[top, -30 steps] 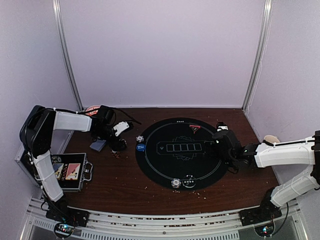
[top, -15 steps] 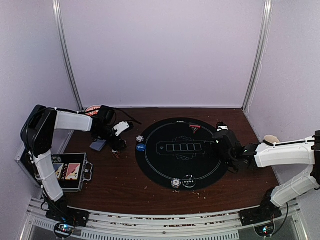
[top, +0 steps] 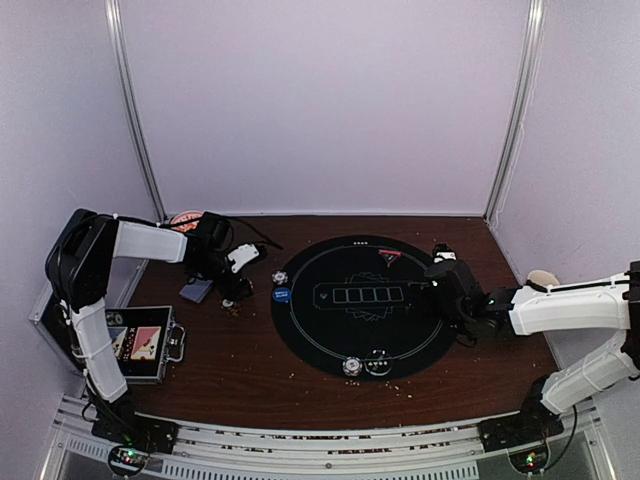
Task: Distribute texas hold em gaming equipment
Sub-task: Pick up the pile of poker chips from the pile of poker chips.
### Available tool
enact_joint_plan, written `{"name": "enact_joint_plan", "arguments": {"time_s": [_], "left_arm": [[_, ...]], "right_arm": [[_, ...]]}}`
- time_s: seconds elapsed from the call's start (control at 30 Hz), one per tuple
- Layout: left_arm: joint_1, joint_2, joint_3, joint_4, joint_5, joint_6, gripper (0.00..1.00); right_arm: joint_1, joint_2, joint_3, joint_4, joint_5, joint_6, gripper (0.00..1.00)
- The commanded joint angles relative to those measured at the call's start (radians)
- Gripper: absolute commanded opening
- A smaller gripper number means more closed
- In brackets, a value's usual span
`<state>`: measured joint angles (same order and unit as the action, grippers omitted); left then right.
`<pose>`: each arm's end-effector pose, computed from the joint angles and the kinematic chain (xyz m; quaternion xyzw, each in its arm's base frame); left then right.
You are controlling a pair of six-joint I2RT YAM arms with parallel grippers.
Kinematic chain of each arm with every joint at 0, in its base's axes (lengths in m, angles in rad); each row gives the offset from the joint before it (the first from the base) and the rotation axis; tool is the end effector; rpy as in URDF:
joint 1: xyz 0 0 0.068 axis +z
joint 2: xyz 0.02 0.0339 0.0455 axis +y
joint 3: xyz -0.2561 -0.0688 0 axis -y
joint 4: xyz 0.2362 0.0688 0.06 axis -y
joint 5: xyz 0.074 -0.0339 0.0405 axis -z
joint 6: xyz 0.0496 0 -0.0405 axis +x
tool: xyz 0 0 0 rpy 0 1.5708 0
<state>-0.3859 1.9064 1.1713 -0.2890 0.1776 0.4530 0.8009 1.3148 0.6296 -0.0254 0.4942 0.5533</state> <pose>0.3521 -0.1525 0.1365 0.4125 0.8662 -0.0763 0.2716 0.2015 0.1740 0.1815 -0.0076 0.8872 0.0800 0.4544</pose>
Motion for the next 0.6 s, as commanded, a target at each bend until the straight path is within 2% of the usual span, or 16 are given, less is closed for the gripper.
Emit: {"name": "enact_joint_plan", "arguments": {"time_s": [0.0,0.27,0.57], "left_arm": [[0.010,0.012,0.024,0.012,0.006,-0.005,0.63],[0.012,0.013,0.031,0.004,0.017,-0.007,0.58],[0.013,0.018,0.040,-0.008,0.023,-0.009,0.58]], "right_arm": [[0.005,0.003,0.011,0.013,0.006,0.001,1.00],[0.005,0.003,0.011,0.013,0.007,0.001,1.00],[0.005,0.002,0.010,0.012,0.006,0.001,1.00]]}}
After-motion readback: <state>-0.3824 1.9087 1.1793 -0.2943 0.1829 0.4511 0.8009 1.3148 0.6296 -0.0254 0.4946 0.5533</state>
